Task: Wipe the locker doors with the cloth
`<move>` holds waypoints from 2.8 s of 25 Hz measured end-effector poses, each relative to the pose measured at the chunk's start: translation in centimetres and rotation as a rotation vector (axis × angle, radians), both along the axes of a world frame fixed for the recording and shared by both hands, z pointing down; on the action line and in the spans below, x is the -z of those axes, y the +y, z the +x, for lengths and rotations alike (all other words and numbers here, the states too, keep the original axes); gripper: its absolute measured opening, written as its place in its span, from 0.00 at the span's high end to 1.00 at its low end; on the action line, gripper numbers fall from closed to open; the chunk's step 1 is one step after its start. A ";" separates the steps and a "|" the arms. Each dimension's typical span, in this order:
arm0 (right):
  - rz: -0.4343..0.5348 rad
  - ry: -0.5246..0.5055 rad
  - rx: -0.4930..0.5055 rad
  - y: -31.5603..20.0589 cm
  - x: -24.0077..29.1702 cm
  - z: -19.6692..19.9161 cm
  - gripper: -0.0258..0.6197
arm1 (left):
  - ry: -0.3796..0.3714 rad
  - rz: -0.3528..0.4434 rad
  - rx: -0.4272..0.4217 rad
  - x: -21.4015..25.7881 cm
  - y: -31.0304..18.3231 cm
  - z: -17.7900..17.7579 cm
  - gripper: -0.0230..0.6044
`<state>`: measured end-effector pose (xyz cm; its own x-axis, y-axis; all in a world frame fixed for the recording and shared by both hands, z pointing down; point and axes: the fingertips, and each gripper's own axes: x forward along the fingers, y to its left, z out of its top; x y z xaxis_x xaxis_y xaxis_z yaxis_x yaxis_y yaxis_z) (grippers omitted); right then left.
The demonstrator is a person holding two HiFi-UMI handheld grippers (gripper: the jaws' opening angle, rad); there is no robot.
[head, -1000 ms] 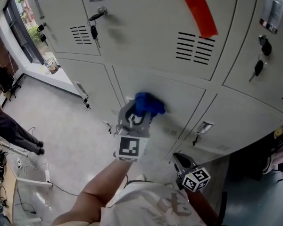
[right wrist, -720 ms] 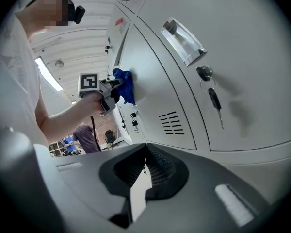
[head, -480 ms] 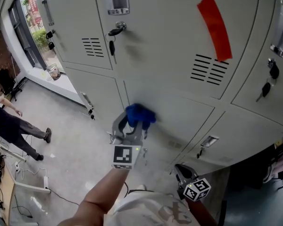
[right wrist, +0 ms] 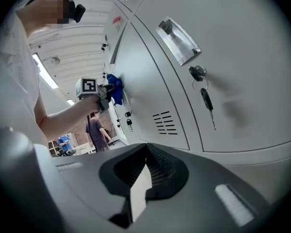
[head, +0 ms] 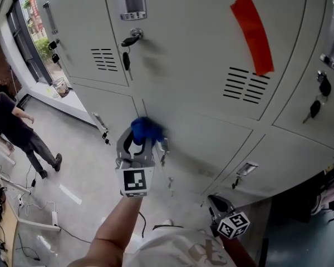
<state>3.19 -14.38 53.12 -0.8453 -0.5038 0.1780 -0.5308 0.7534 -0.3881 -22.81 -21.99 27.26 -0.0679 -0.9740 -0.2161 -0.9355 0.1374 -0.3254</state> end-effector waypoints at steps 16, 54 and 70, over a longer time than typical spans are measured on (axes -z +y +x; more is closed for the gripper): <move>0.025 0.006 -0.018 -0.5 -0.3 0.3 0.95 | -0.152 -0.006 -0.133 0.7 -0.3 9.7 0.76; 0.045 -0.008 -0.035 0.4 0.8 4.3 0.95 | -0.376 0.100 -0.352 7.2 0.8 26.6 0.76; 0.070 0.002 0.014 -0.5 0.6 1.7 0.95 | -0.220 0.244 -0.373 9.2 1.3 26.1 0.76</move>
<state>4.94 -14.85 52.51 -0.8518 -0.5036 0.1441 -0.5210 0.7858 -0.3332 3.29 -20.68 18.03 0.3488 -0.8425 -0.4105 -0.8481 -0.0973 -0.5209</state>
